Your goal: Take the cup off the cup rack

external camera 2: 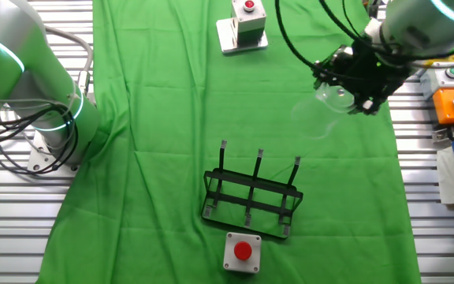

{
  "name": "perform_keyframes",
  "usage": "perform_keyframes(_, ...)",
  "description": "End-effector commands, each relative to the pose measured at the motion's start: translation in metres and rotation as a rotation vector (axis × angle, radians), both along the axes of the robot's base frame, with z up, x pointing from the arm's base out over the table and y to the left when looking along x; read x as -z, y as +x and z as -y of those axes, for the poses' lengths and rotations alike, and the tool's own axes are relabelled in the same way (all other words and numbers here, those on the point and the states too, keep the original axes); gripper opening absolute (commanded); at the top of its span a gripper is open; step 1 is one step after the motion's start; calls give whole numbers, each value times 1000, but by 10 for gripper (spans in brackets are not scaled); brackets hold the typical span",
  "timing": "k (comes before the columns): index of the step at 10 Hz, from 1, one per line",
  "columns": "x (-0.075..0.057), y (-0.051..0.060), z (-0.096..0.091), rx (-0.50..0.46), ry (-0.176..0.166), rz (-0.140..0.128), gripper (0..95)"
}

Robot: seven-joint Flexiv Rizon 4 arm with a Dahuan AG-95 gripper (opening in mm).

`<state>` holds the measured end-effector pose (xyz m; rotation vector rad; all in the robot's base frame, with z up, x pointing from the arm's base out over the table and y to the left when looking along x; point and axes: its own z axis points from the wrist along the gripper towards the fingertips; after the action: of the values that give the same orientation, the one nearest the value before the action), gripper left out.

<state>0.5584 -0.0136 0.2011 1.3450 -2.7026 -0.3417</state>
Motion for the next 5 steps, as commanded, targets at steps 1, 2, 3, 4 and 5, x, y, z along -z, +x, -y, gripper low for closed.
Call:
perform_keyframes(1, 24, -10, -9, 56, 64, 14, 0)
perform_keyframes(2, 35, -15, -13, 63, 72, 17, 0)
perform_keyframes(3, 40, -18, -15, 65, 72, 18, 0)
perform_keyframes(4, 50, -24, -20, 70, 78, 21, 0)
perform_keyframes(5, 58, -29, -24, 71, 76, 24, 0)
